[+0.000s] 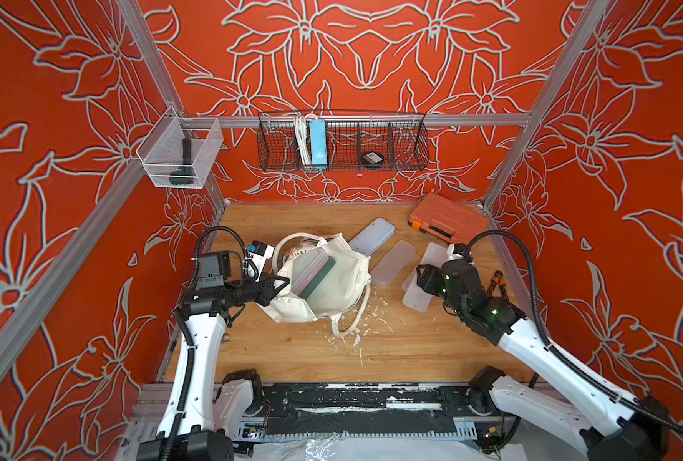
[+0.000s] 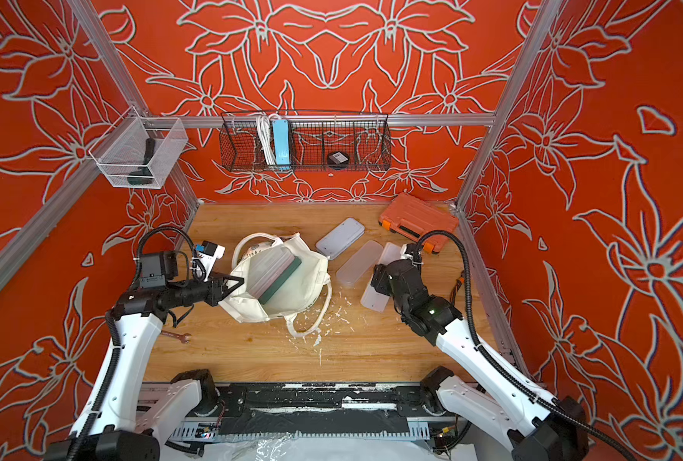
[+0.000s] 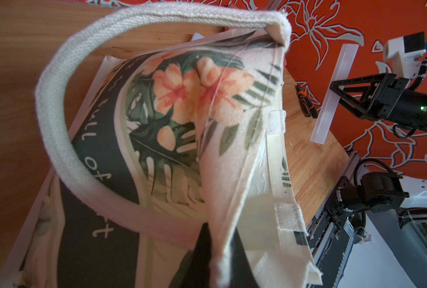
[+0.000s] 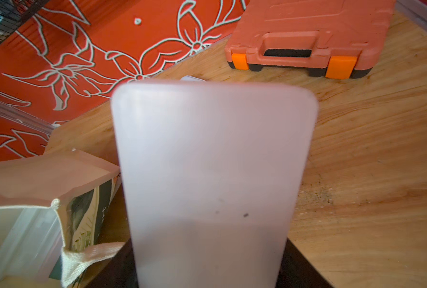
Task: Take out the pencil case from the canvas bag
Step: Place the pencil case at the center of the board.
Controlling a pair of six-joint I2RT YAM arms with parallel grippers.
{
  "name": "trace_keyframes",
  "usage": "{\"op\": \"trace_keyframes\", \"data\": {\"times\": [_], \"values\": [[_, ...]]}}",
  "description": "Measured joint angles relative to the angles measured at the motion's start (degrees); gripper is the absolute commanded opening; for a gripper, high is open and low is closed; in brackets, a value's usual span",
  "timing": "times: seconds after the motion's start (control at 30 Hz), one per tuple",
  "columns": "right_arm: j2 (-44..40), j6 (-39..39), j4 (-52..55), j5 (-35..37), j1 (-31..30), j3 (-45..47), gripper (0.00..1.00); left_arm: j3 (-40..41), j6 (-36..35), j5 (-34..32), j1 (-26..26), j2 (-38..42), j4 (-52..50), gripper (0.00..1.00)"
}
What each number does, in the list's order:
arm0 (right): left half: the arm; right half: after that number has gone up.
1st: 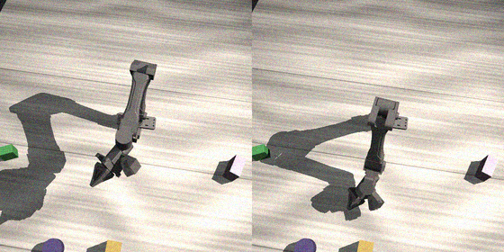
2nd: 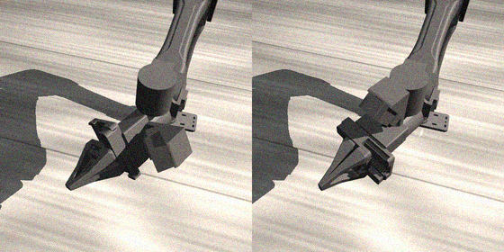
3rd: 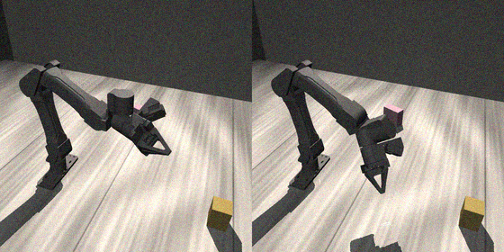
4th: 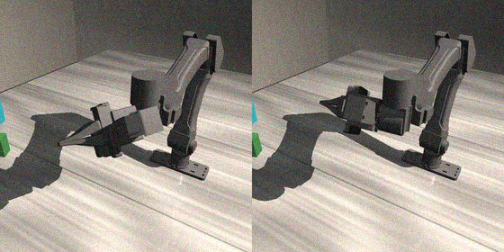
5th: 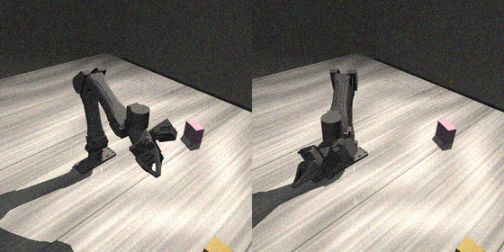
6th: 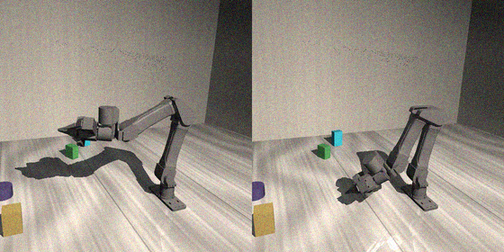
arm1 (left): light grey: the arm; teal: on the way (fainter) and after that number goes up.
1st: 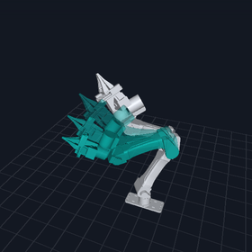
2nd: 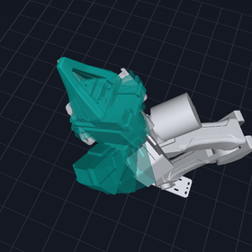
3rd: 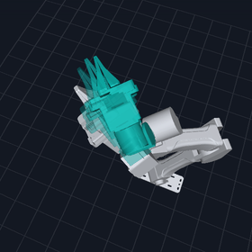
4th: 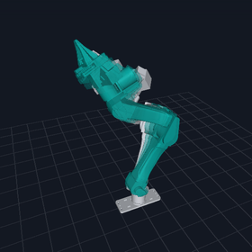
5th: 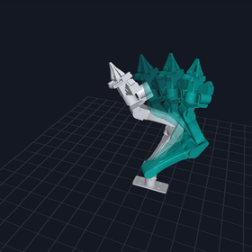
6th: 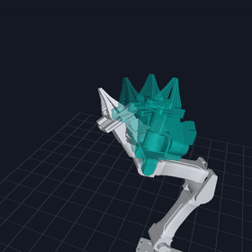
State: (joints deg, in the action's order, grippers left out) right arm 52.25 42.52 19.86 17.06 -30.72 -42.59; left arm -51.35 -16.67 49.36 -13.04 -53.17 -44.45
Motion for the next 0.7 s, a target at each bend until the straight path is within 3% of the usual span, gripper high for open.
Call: {"op": "trace_keyframes", "data": {"times": [0.7], "values": [[9.07,0.17,9.07,-11.54,17.22,-1.86,0.59,0.81,0.02,-1.53,0.72,1.05,0.28,0.0]]}}
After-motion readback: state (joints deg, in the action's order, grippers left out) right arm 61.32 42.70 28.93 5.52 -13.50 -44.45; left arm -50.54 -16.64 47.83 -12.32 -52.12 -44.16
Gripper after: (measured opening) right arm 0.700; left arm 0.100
